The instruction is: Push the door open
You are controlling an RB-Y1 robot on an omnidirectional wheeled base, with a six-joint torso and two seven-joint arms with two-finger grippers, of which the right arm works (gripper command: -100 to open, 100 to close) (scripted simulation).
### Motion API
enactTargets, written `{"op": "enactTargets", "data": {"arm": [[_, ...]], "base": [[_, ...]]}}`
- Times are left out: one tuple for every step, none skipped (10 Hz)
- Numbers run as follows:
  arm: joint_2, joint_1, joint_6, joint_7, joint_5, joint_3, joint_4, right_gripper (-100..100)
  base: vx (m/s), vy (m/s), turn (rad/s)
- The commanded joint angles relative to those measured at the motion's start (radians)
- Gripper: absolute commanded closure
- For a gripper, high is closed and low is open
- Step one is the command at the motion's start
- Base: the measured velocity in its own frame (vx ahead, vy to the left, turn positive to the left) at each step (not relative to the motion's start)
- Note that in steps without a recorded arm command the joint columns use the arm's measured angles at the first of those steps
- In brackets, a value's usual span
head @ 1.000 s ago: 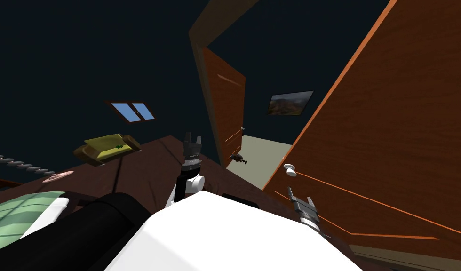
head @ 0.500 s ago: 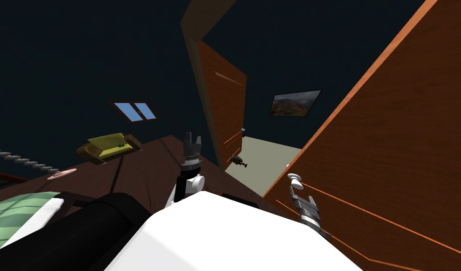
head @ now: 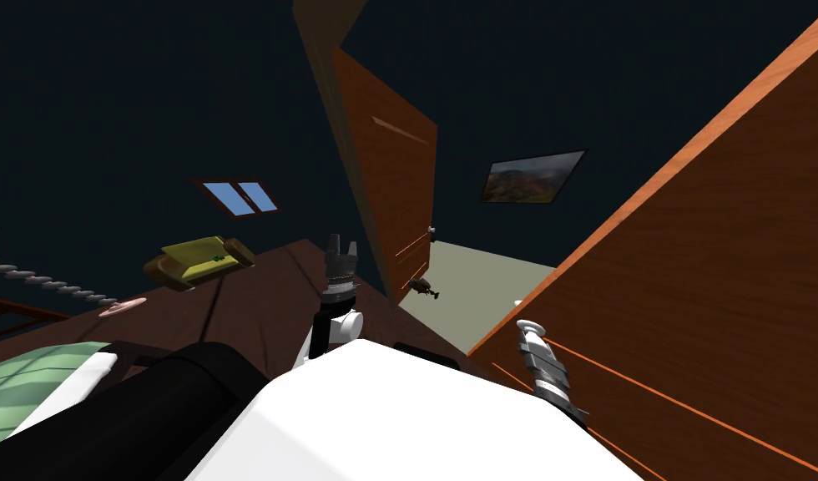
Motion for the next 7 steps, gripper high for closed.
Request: {"op": "enactTargets", "data": {"arm": [[0.002,0.003,0.001,0.0,0.001,0.002,-0.001,100],[0.002,0.003,0.001,0.0,0.001,0.002,-0.001,100],[0.002,0.003,0.001,0.0,0.001,0.002,-0.001,100],[0.002,0.003,0.001,0.0,0.001,0.002,-0.001,100],[0.006,-0.01,-0.001,0.008,-0.018,-0.016,0.019,100],[0.01,-0.014,-0.001,0.012,-0.028,-0.024,0.028,100],[0.014,-0.019,0.0,0.017,-0.04,-0.034,0.04,100]], "base": [[-0.015,0.004,0.012],[0.0,0.0,0.0],[0.0,0.0,0.0],[0.0,0.0,0.0],[0.094,0.002,0.034],[0.171,0.003,0.019],[0.177,-0.021,0.006]]}}
